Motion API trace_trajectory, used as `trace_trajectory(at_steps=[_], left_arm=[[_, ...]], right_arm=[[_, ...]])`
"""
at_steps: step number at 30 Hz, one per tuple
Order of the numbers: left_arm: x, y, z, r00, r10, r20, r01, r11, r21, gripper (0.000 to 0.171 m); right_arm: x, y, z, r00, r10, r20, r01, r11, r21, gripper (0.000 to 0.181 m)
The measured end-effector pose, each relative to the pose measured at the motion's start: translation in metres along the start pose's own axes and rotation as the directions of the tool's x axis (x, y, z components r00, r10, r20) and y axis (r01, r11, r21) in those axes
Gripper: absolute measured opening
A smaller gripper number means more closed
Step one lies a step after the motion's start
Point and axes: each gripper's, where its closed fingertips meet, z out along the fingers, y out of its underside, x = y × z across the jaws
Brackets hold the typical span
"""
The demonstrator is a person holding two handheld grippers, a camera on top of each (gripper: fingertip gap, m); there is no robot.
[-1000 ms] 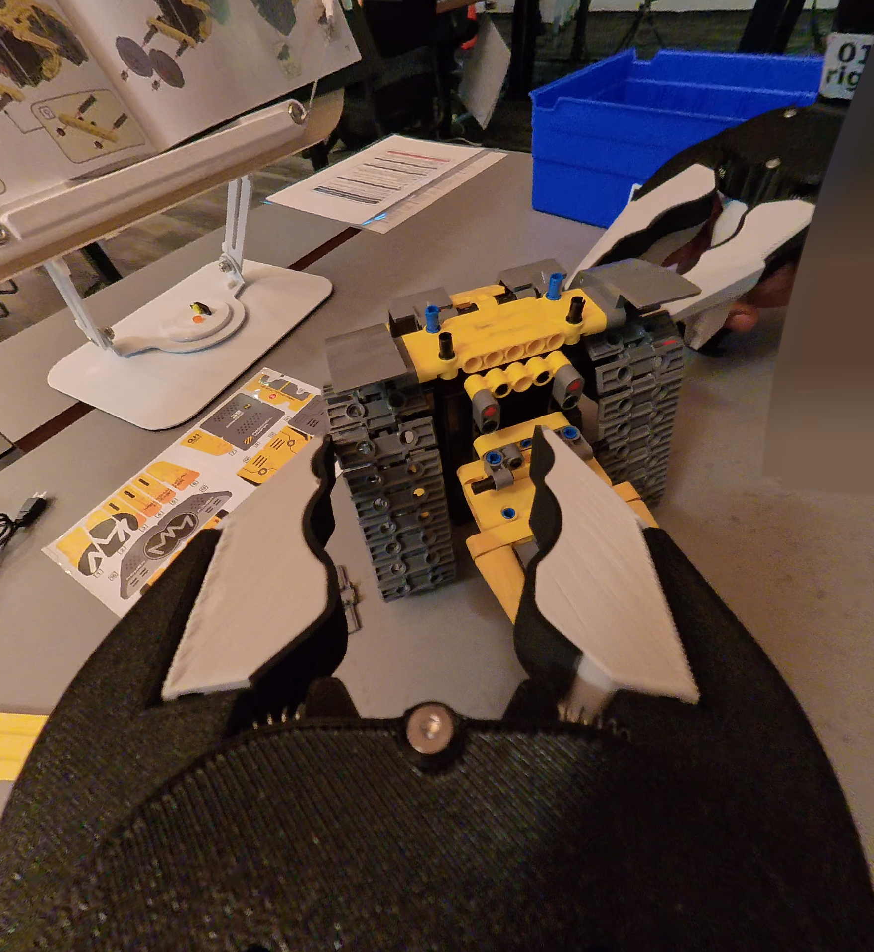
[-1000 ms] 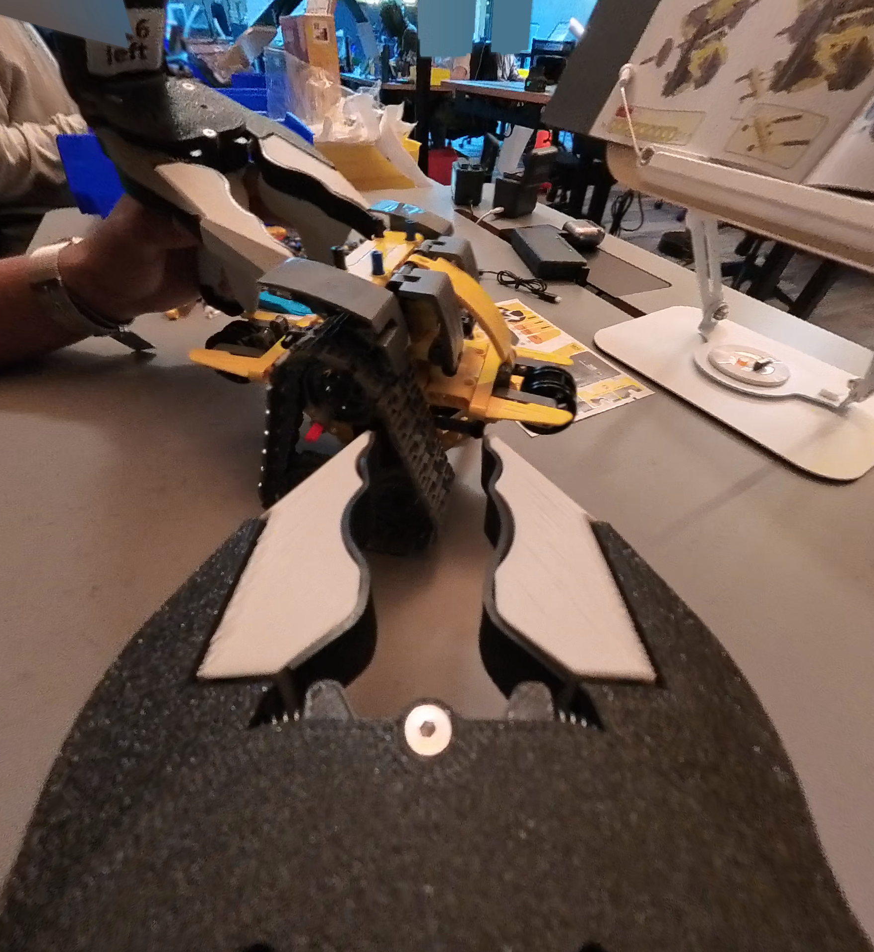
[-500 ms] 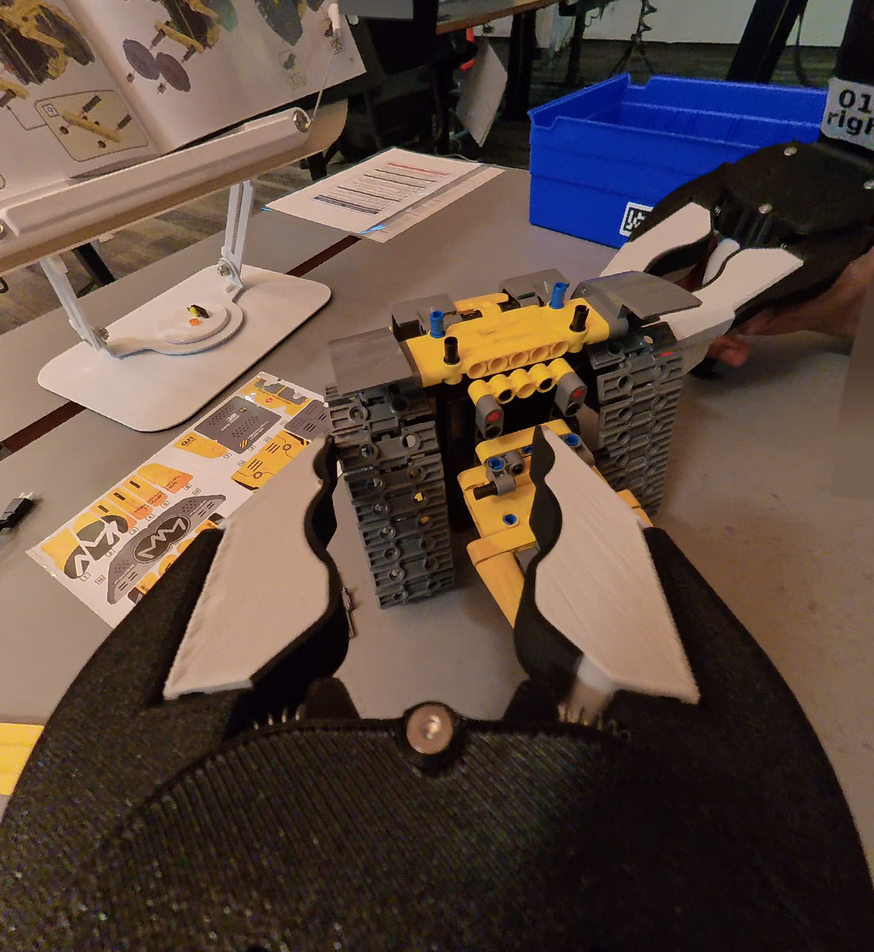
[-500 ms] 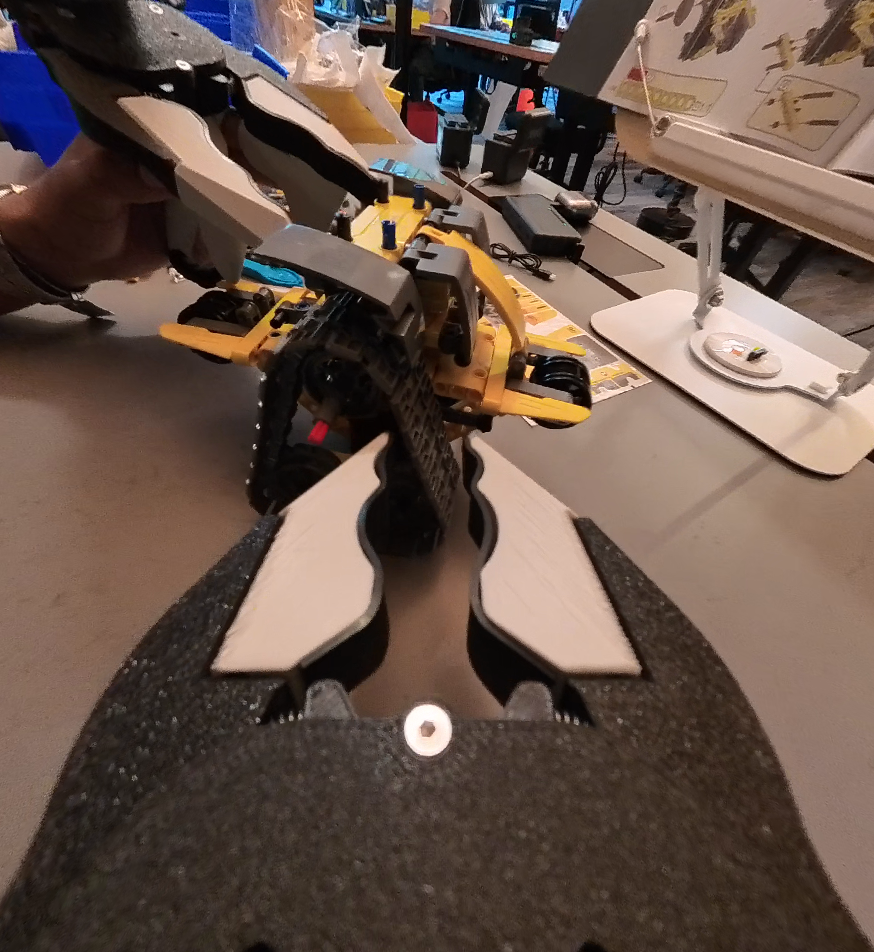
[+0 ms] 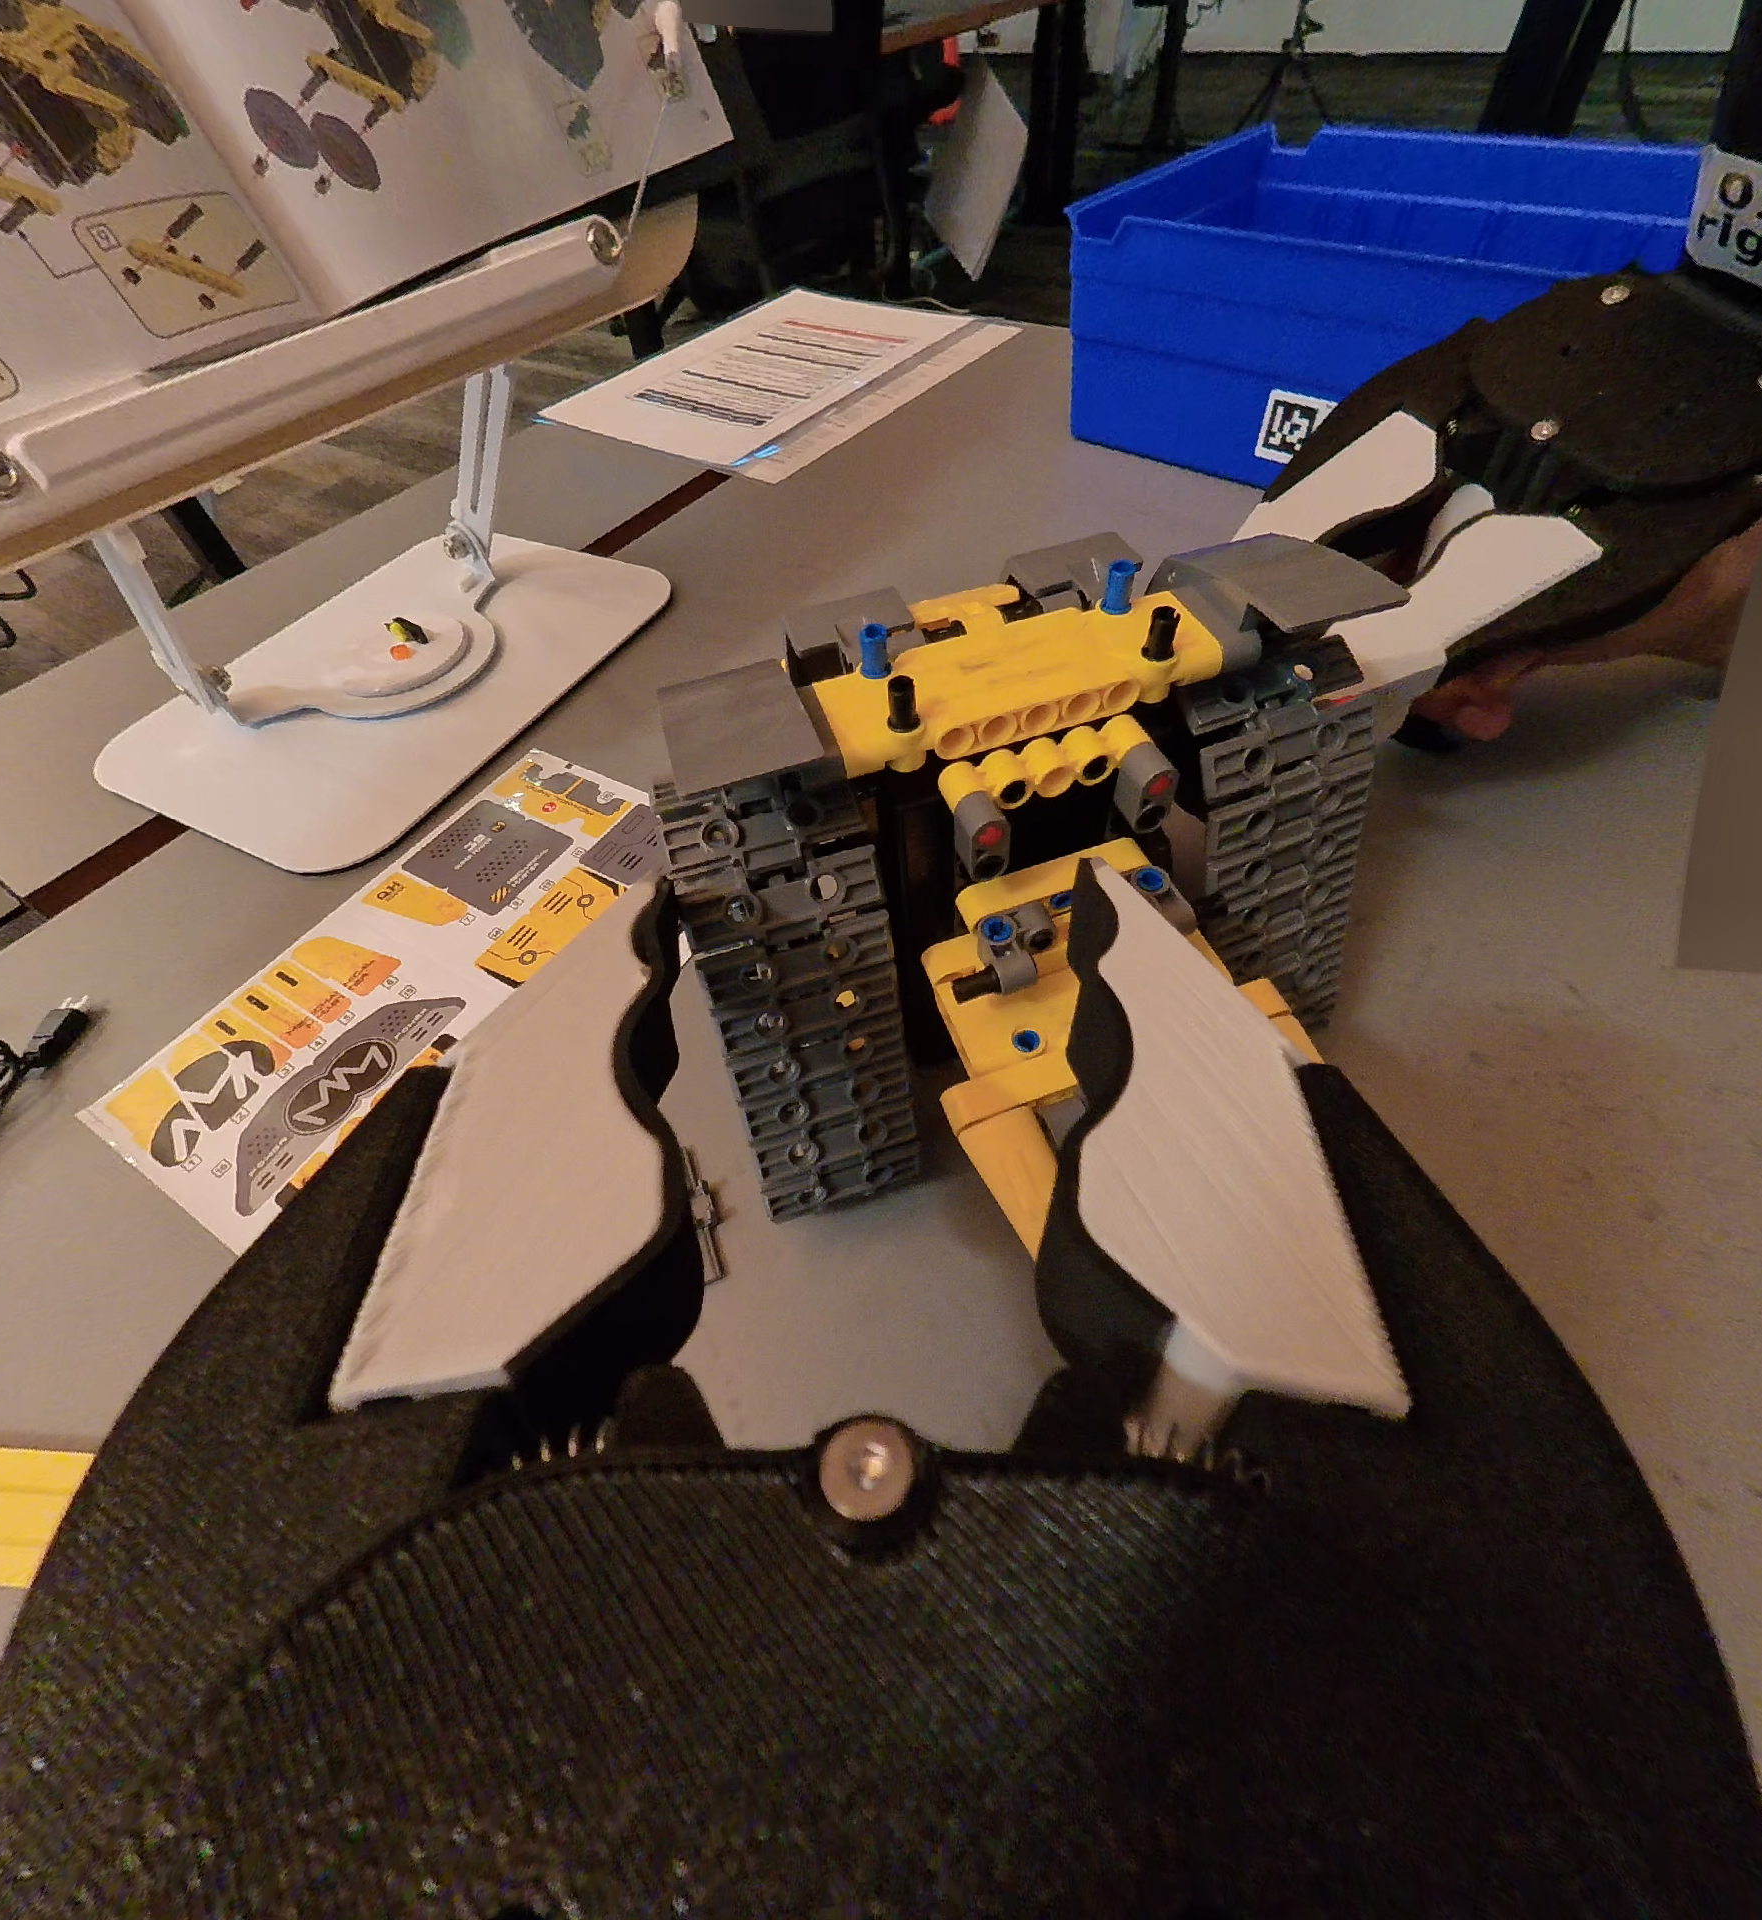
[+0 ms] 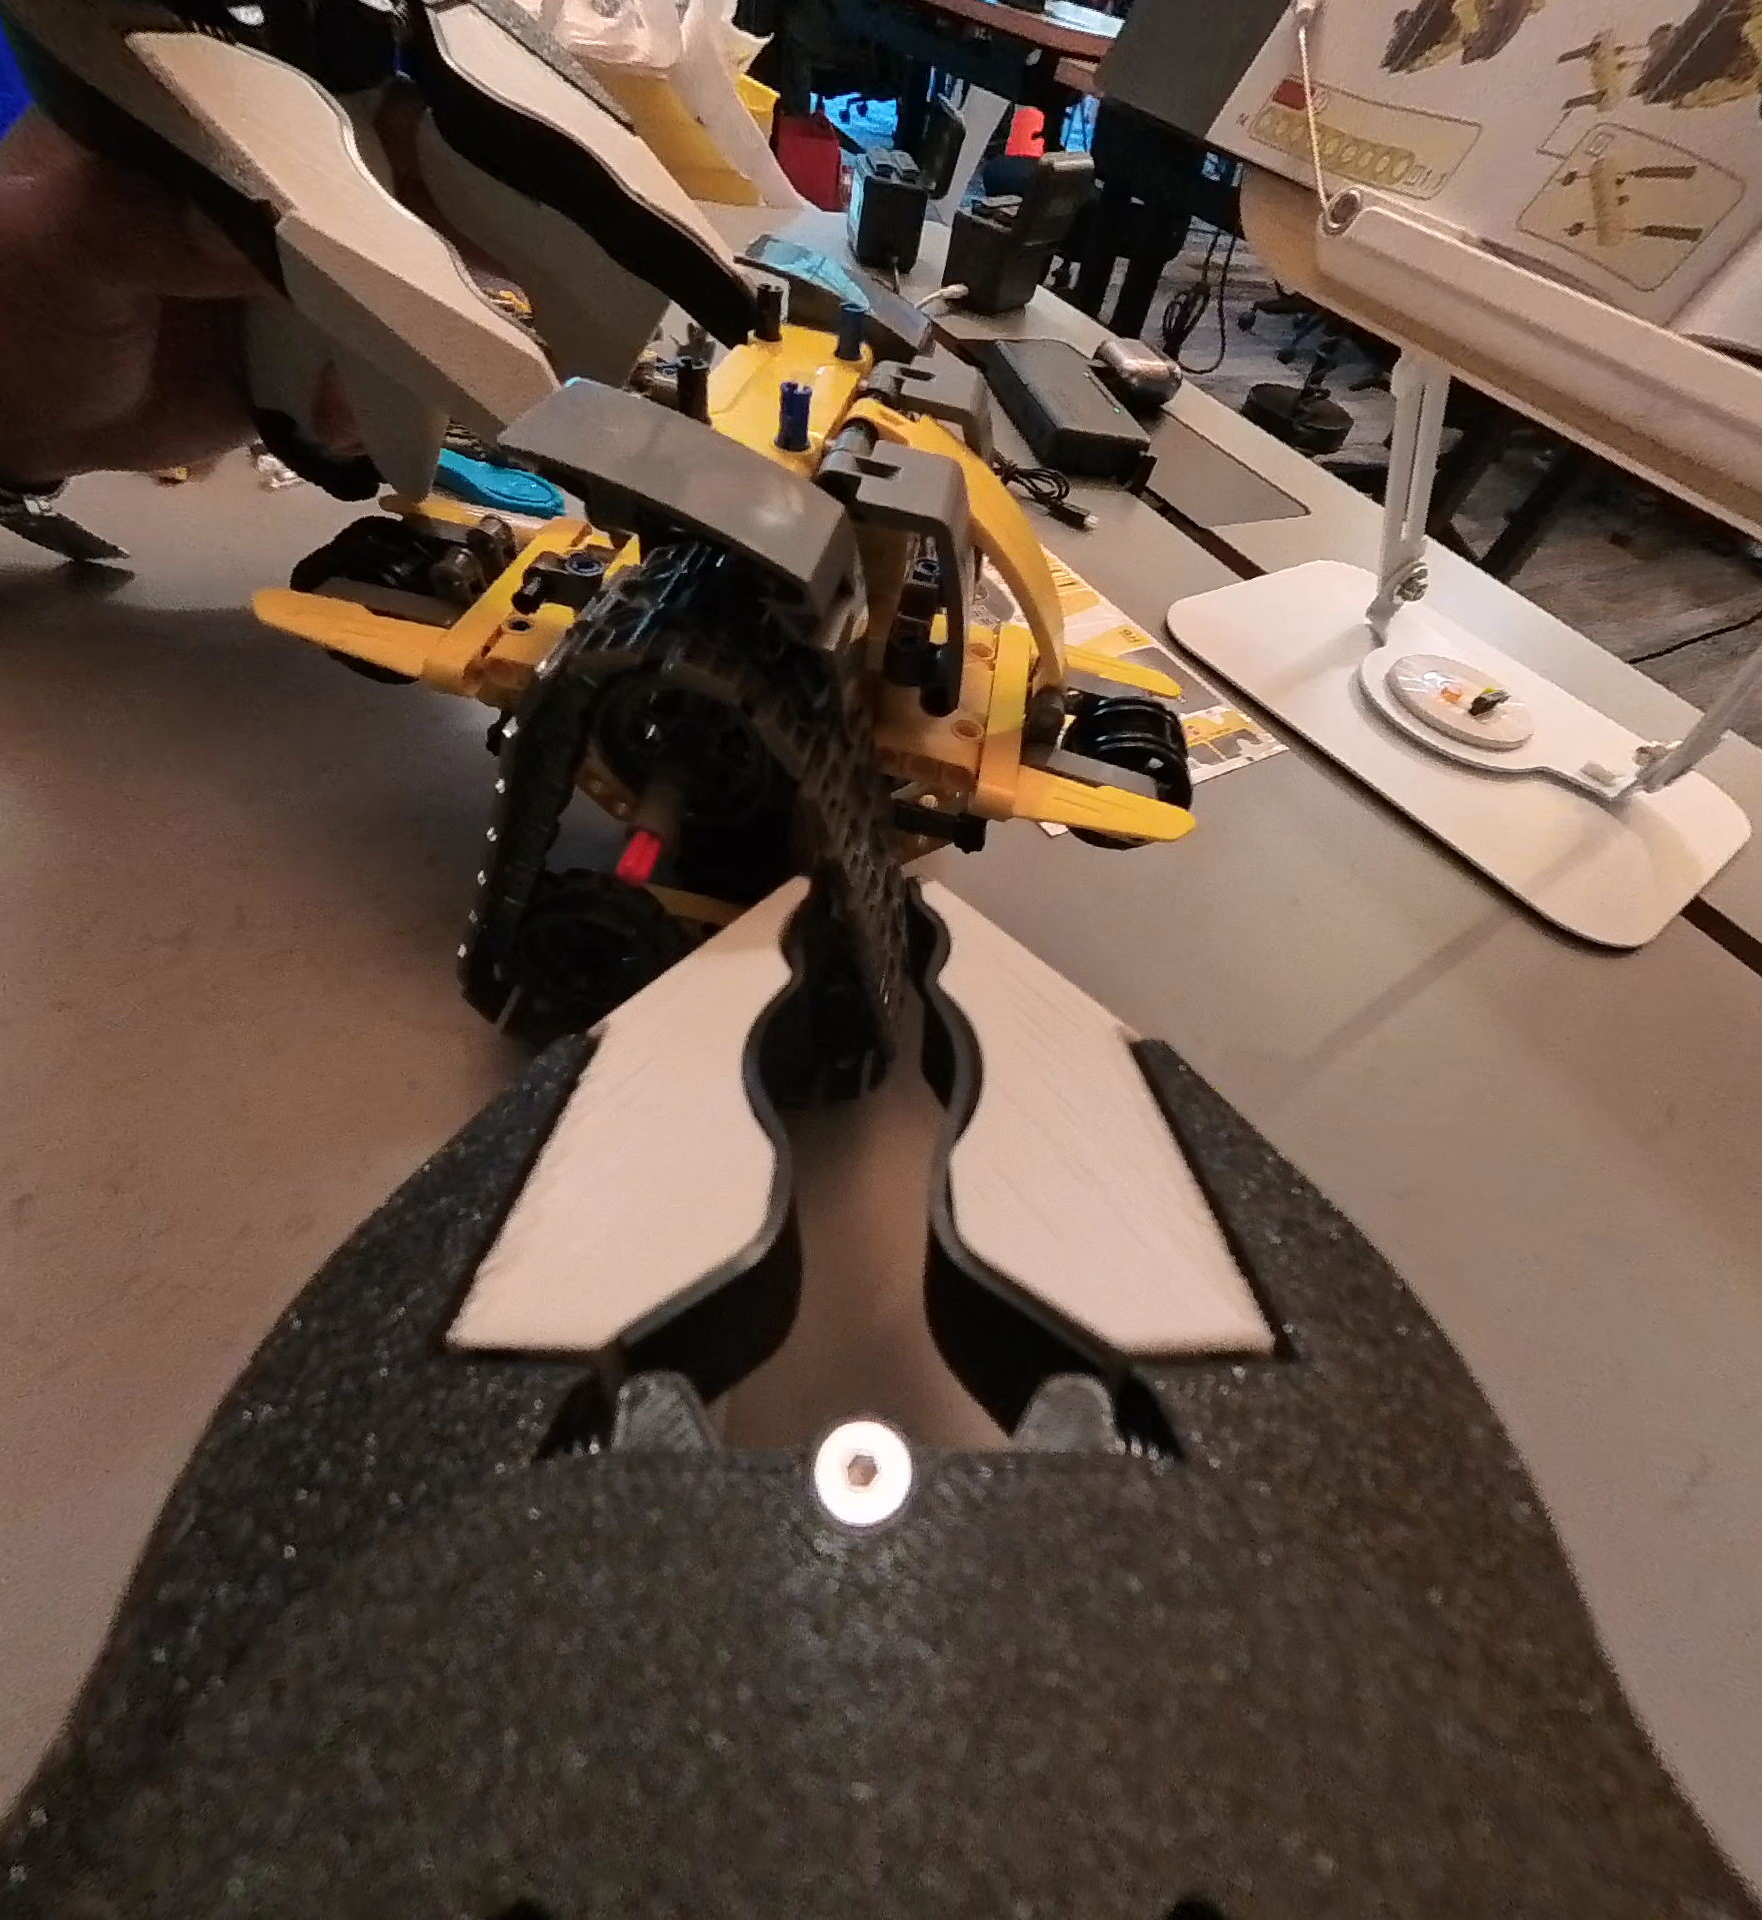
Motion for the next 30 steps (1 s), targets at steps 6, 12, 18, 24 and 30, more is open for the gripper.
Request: trace_trajectory(at_steps=[6,12,18,24,30], left_arm=[[0.001,0.001,0.0,1.0,-0.006,-0.011,0.006,1.0,-0.007,0.074],[0.002,0.002,0.001,1.0,-0.004,-0.011,0.003,1.0,-0.01,0.074],[0.002,0.003,0.002,1.0,-0.008,-0.017,0.008,1.0,-0.011,0.074],[0.002,0.006,0.004,1.0,0.008,-0.01,-0.008,0.999,-0.031,0.074],[0.004,0.007,0.006,1.0,0.021,-0.01,-0.021,0.999,-0.038,0.074]], right_arm=[[0.005,0.002,0.0,1.0,0.023,-0.014,-0.023,1.0,-0.008,0.012],[0.005,0.003,-0.001,1.0,0.015,-0.02,-0.015,1.0,-0.015,0.006],[0.007,0.004,-0.001,0.999,0.042,-0.015,-0.043,0.999,-0.02,0.005],[0.013,0.009,-0.003,0.994,0.11,-0.004,-0.11,0.993,-0.041,0.004],[0.012,0.009,-0.003,0.994,0.108,-0.004,-0.108,0.993,-0.044,0.004]])
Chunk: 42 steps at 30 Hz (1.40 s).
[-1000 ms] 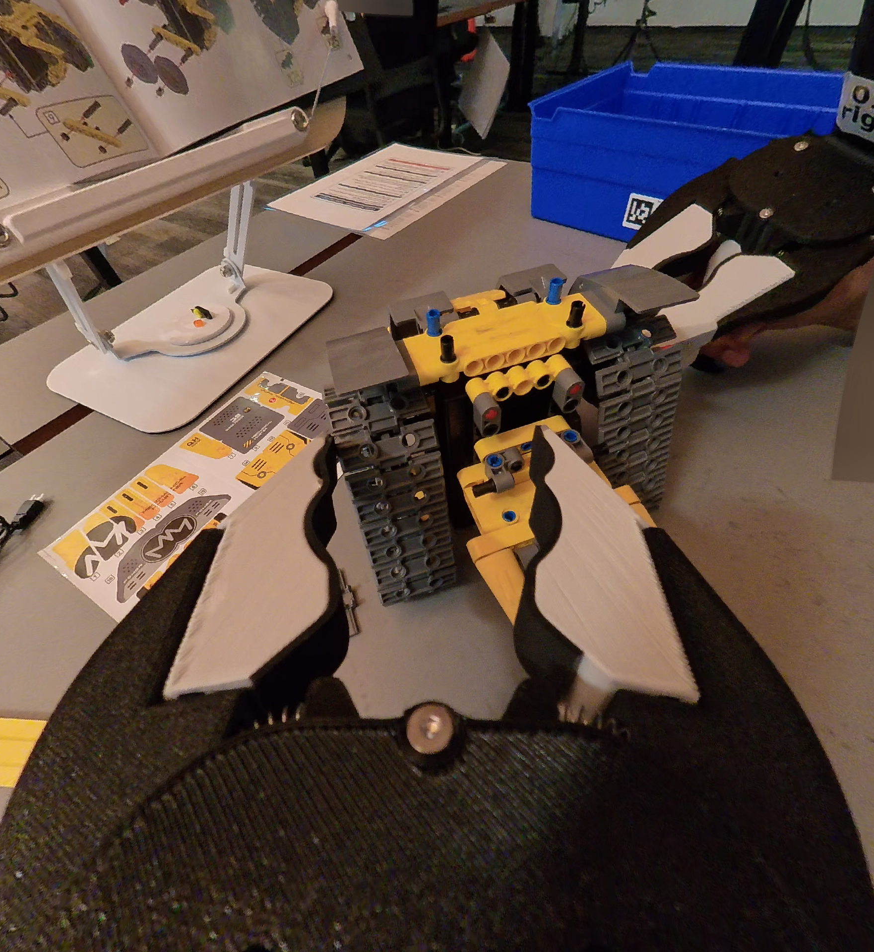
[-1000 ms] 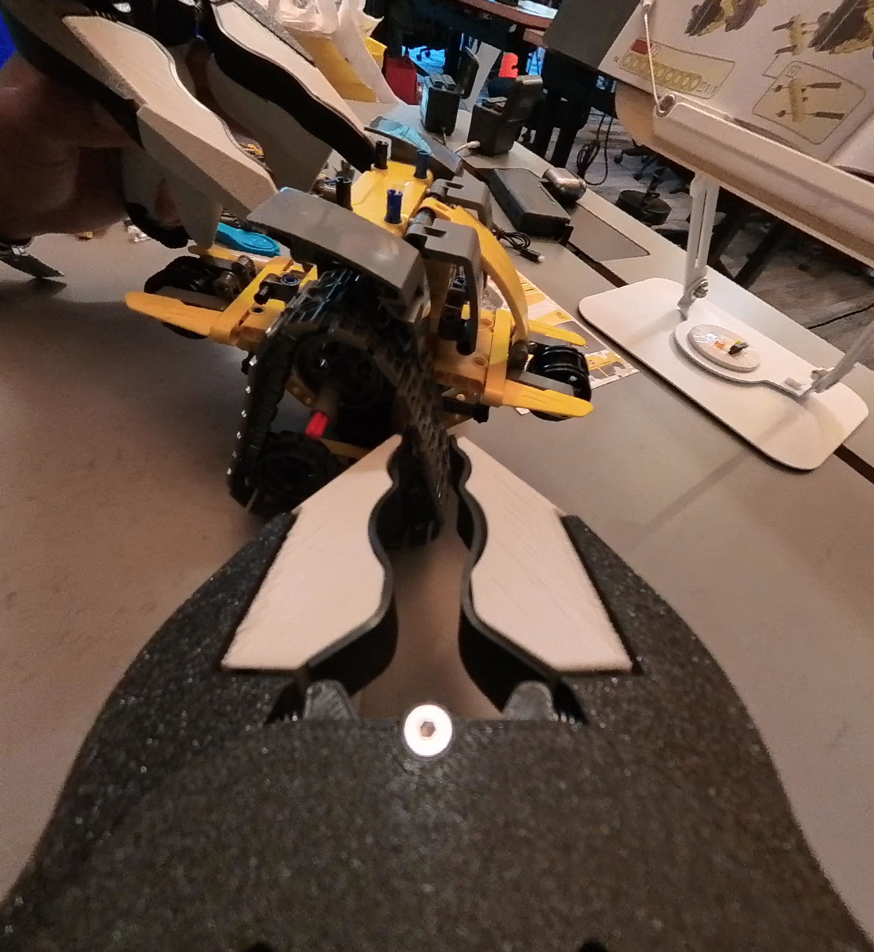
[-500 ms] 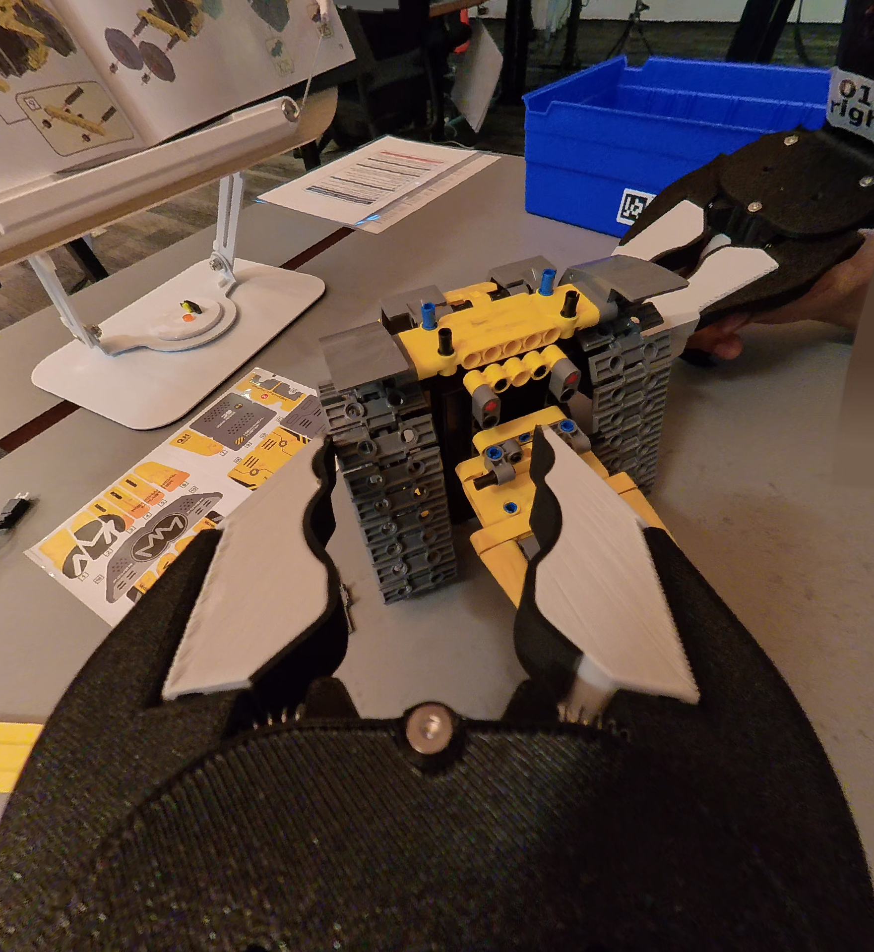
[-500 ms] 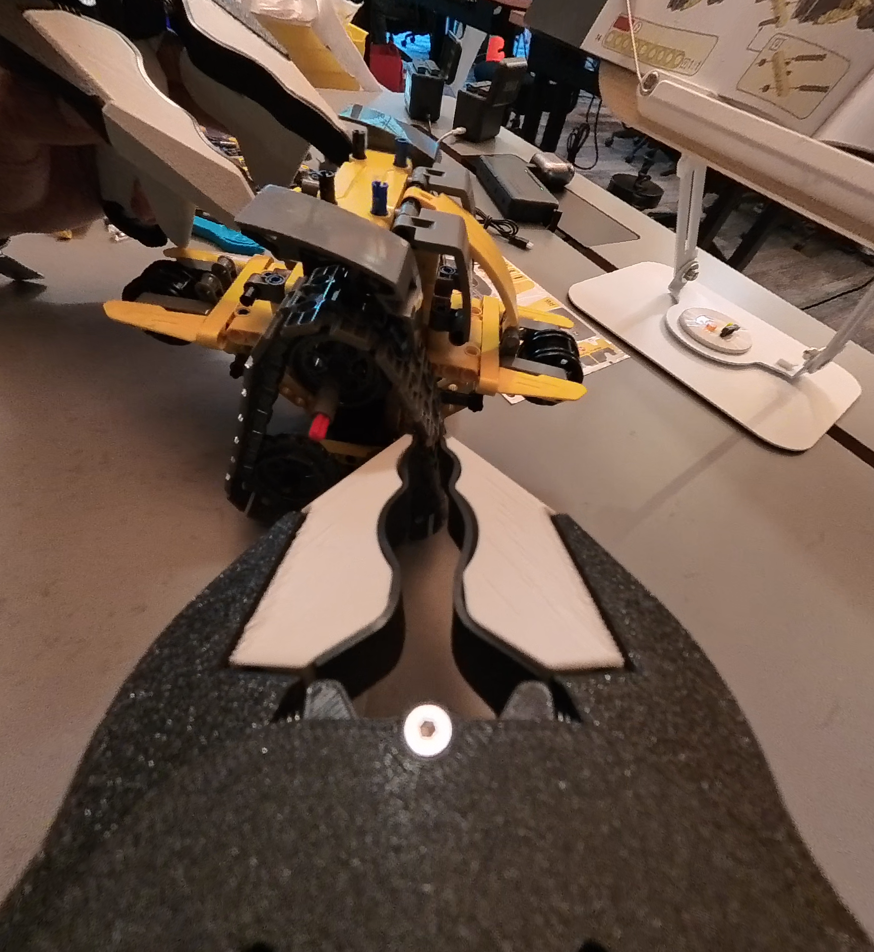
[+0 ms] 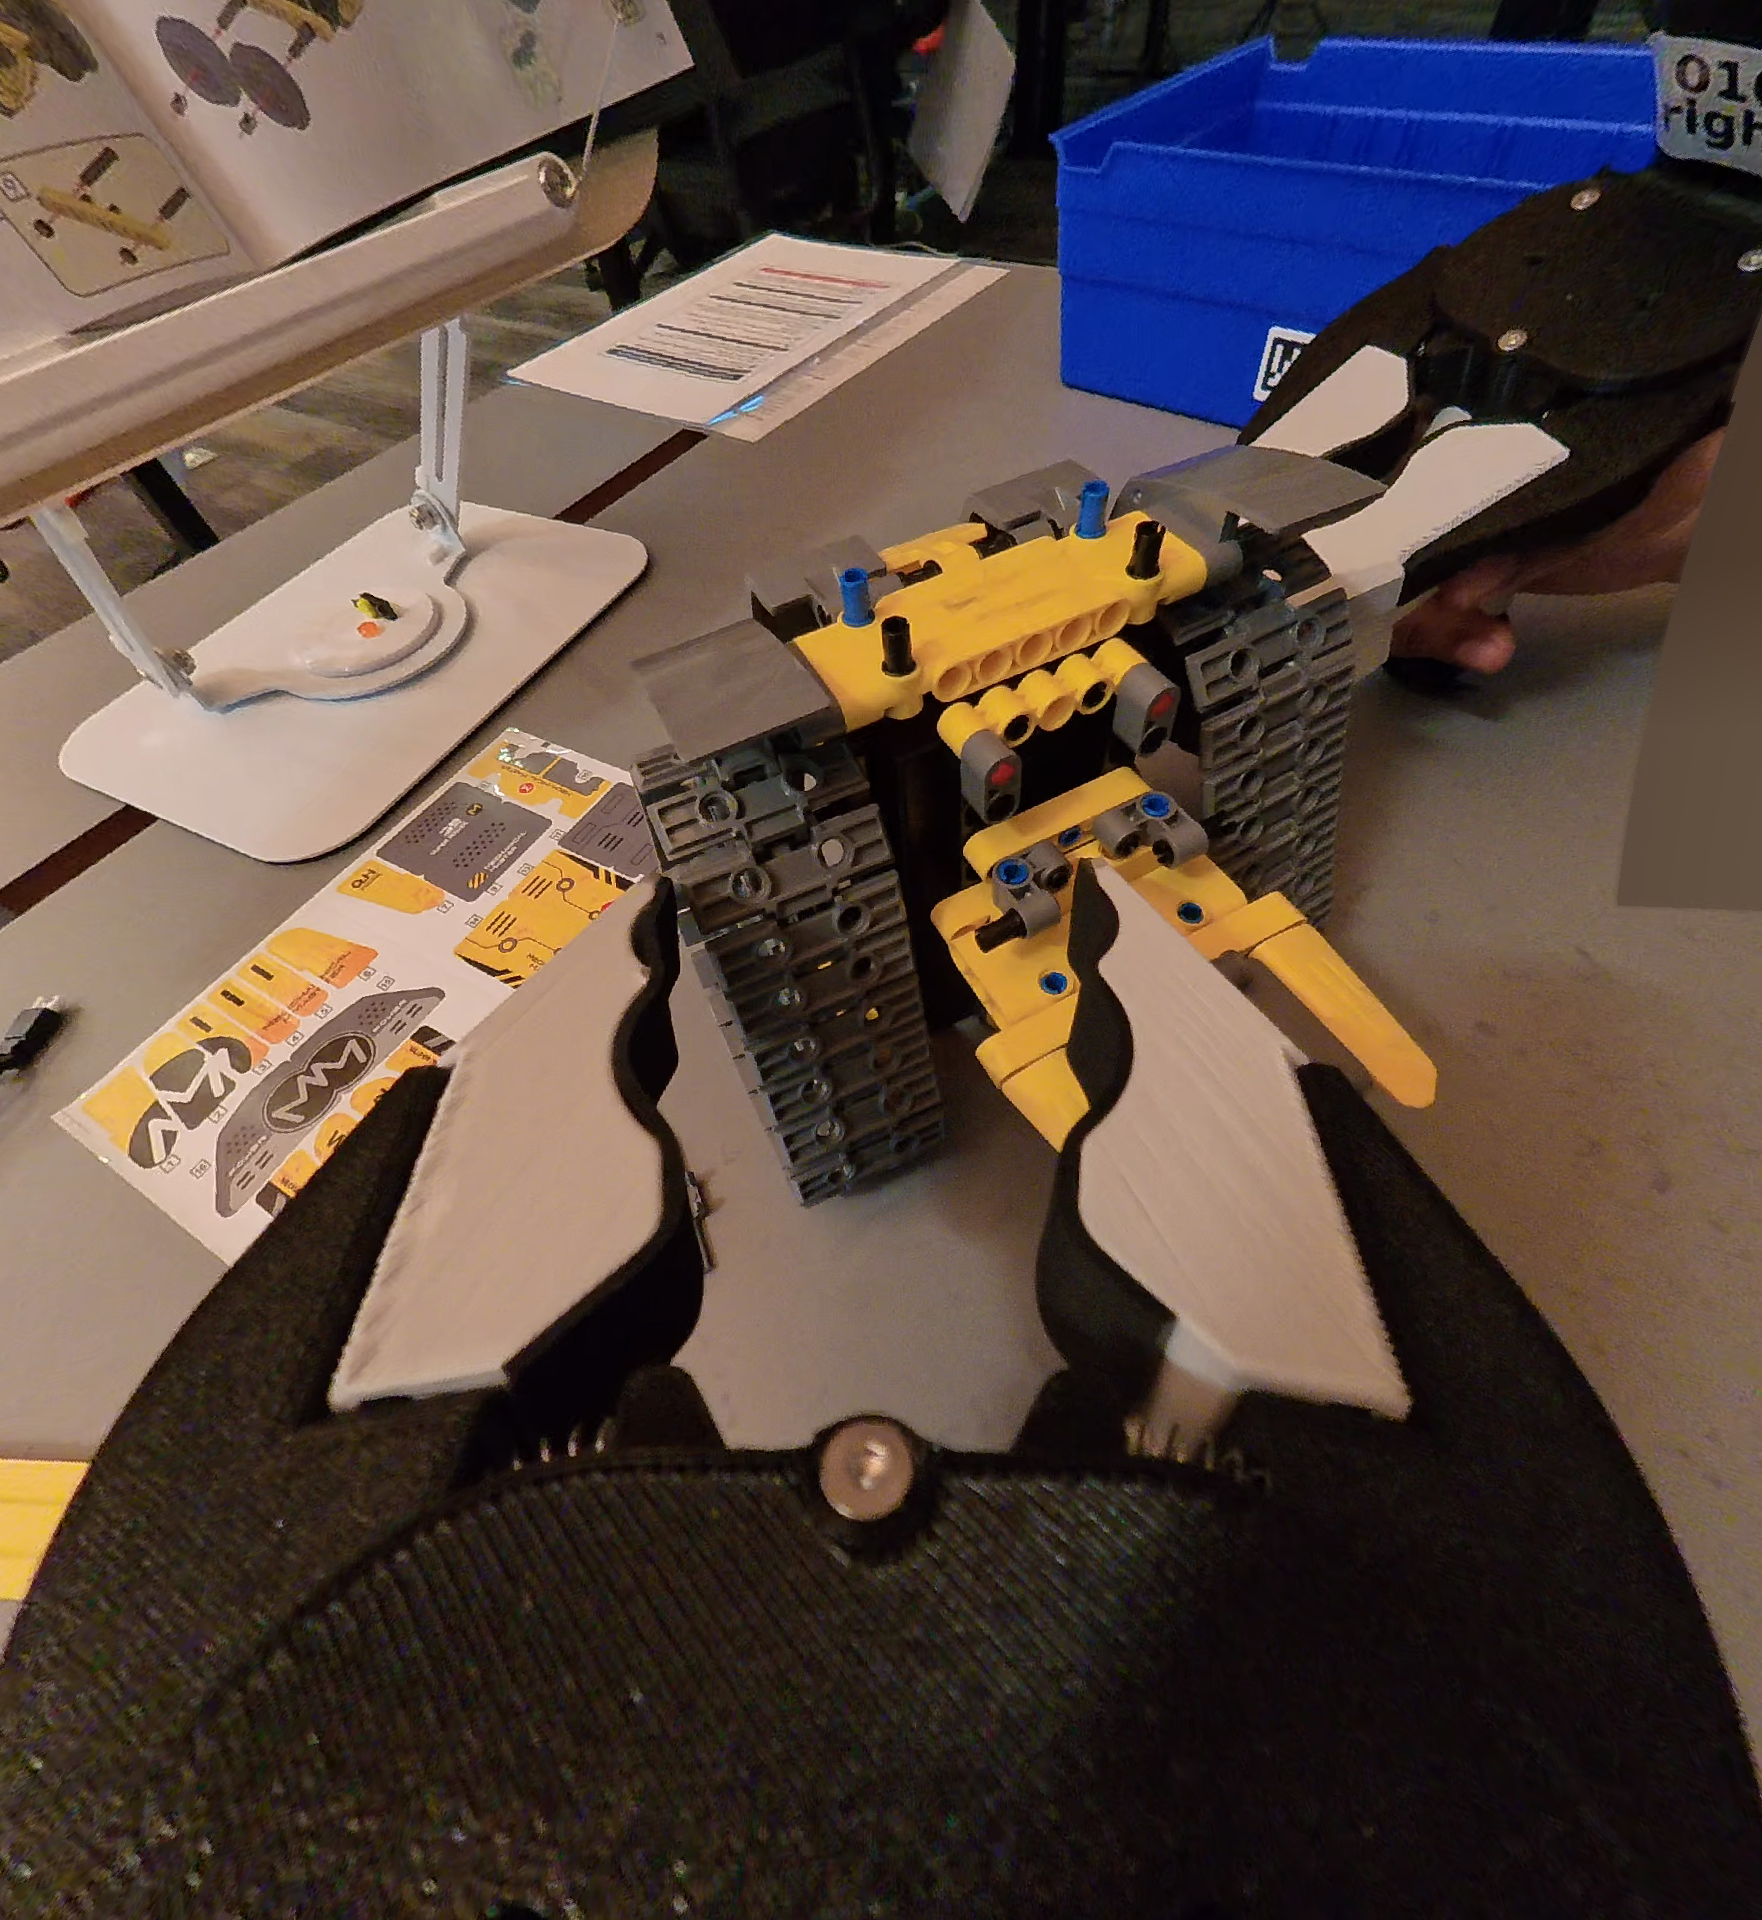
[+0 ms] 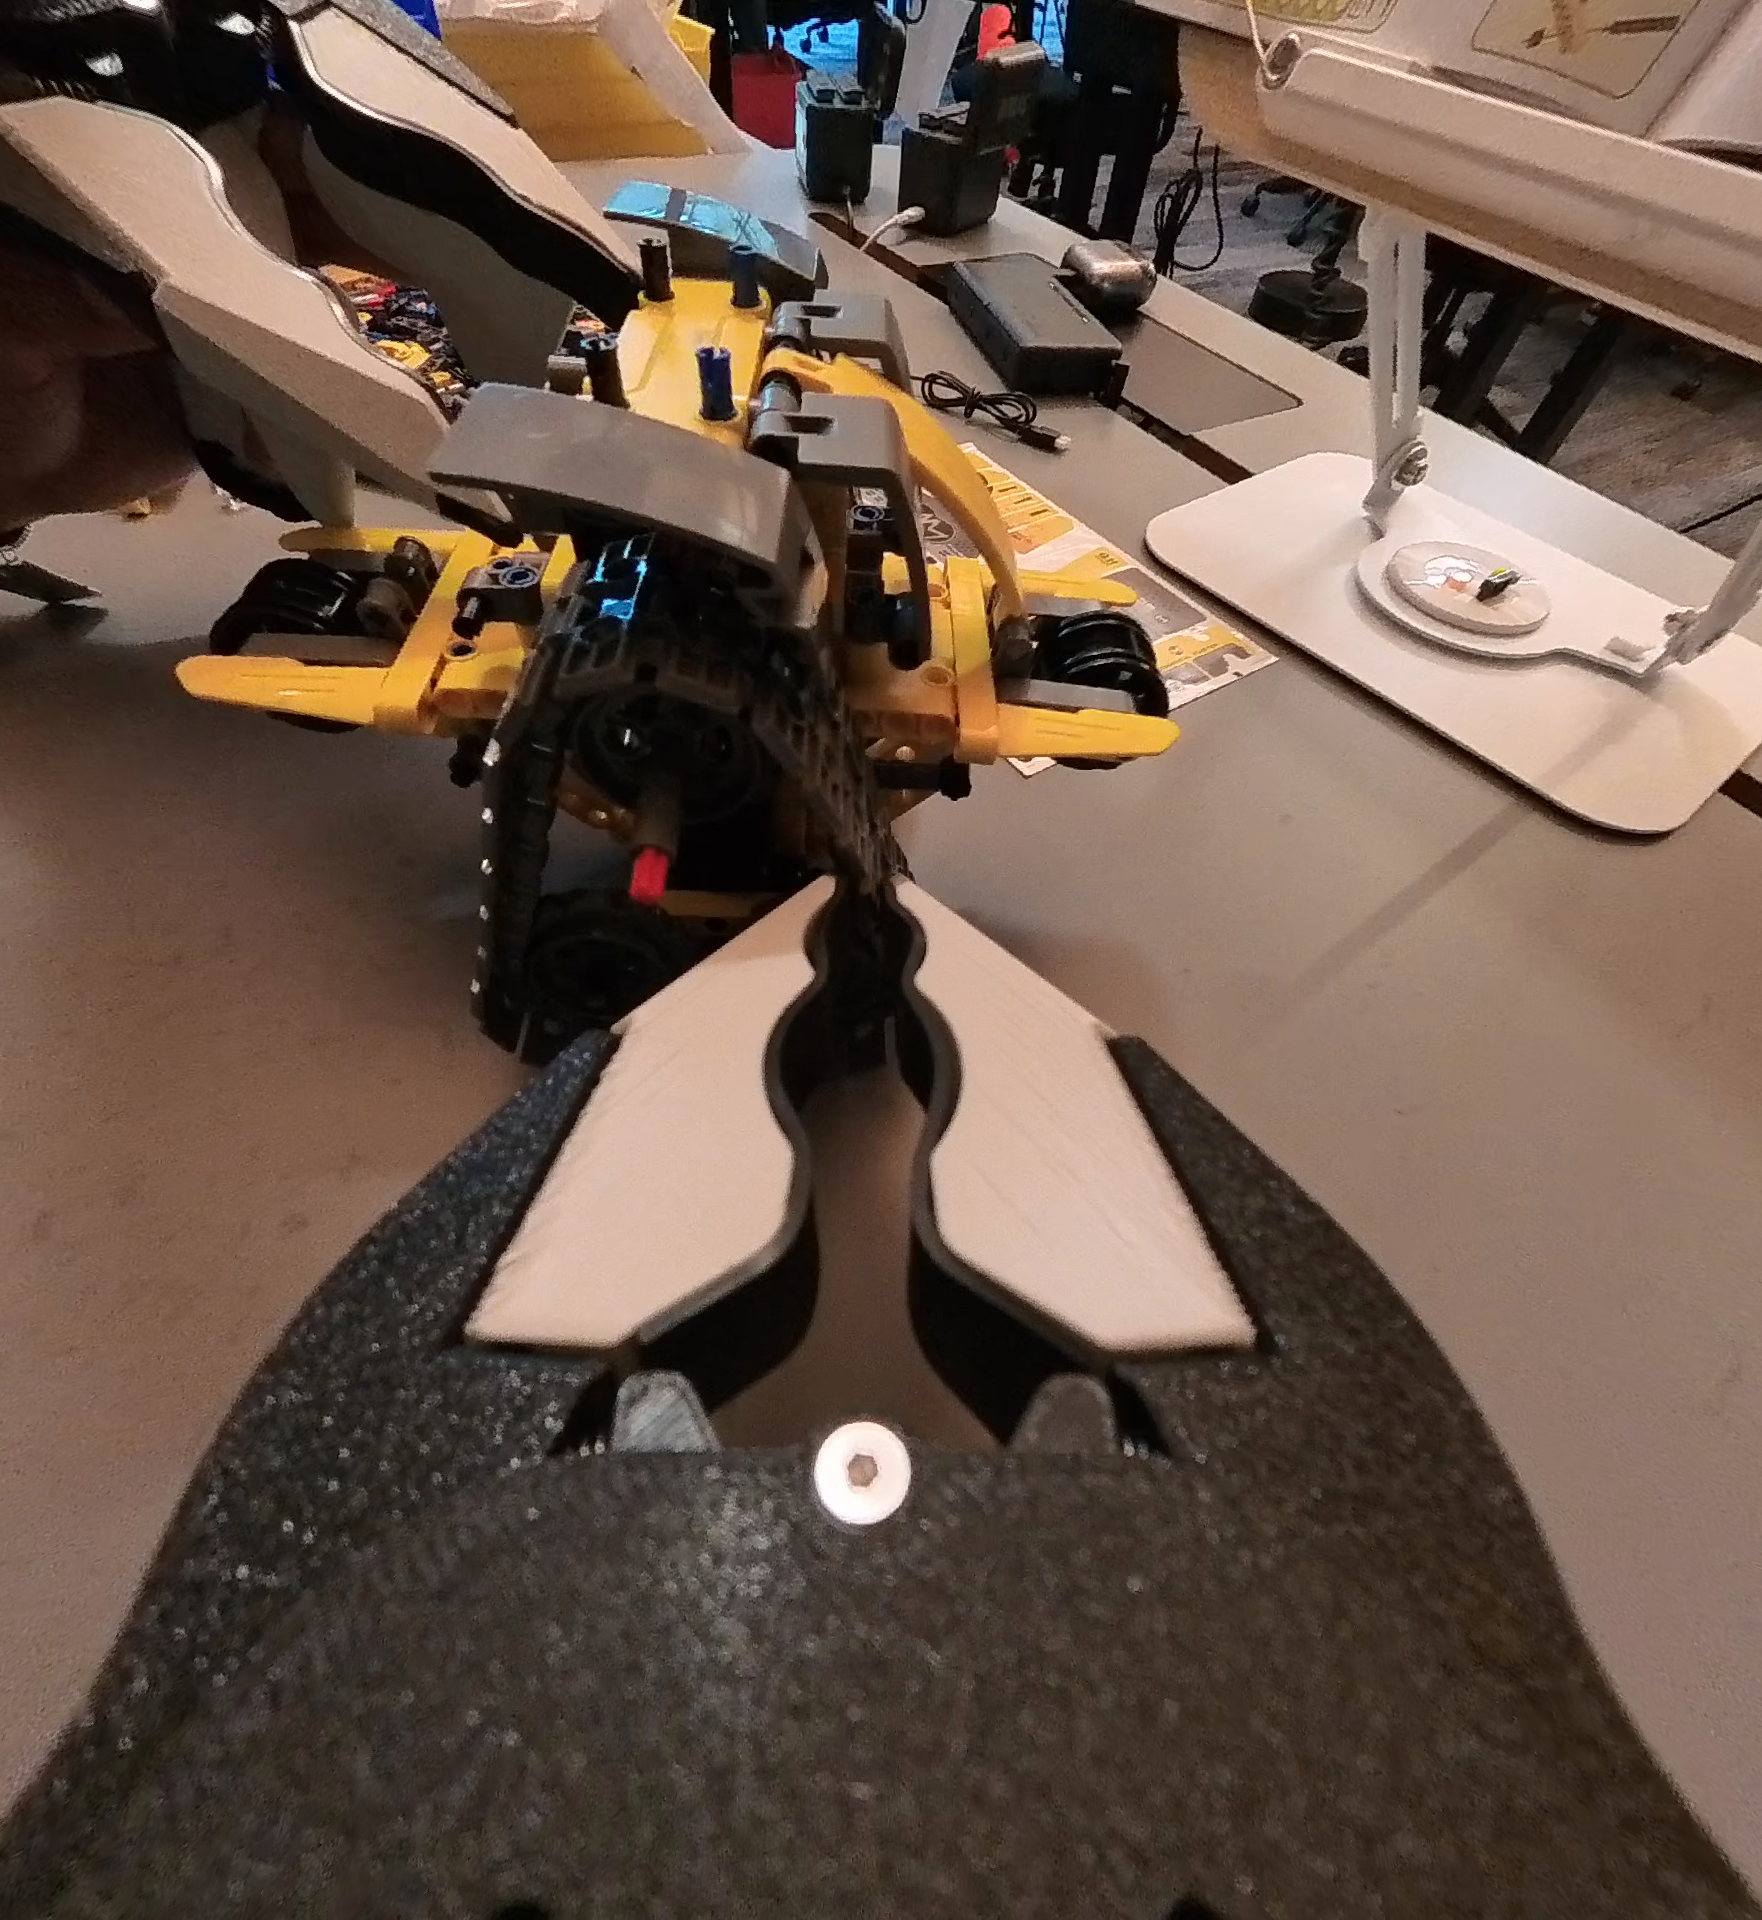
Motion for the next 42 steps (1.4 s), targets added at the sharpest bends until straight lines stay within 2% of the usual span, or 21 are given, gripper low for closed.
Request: trace_trajectory(at_steps=[16,25,36,42], left_arm=[[0.0,0.003,0.001,1.0,-0.005,-0.004,0.005,1.0,-0.017,0.073],[-0.004,0.004,0.001,0.999,-0.04,-0.002,0.04,0.999,-0.023,0.079],[-0.003,0.004,0.001,1.0,-0.006,-0.001,0.006,1.0,-0.028,0.084],[-0.001,0.004,0.001,1.0,-0.003,-0.014,0.003,1.0,-0.028,0.087]], right_arm=[[-0.003,-0.001,-0.001,1.0,-0.005,0.02,0.005,1.0,0.009,0.004],[-0.008,0.0,-0.004,0.998,-0.02,0.053,0.019,1.0,0.004,0.004],[-0.018,0.001,-0.014,0.991,-0.055,0.121,0.06,0.997,-0.041,0.005],[-0.023,0.002,-0.018,0.983,-0.028,0.18,0.038,0.998,-0.052,0.005]])
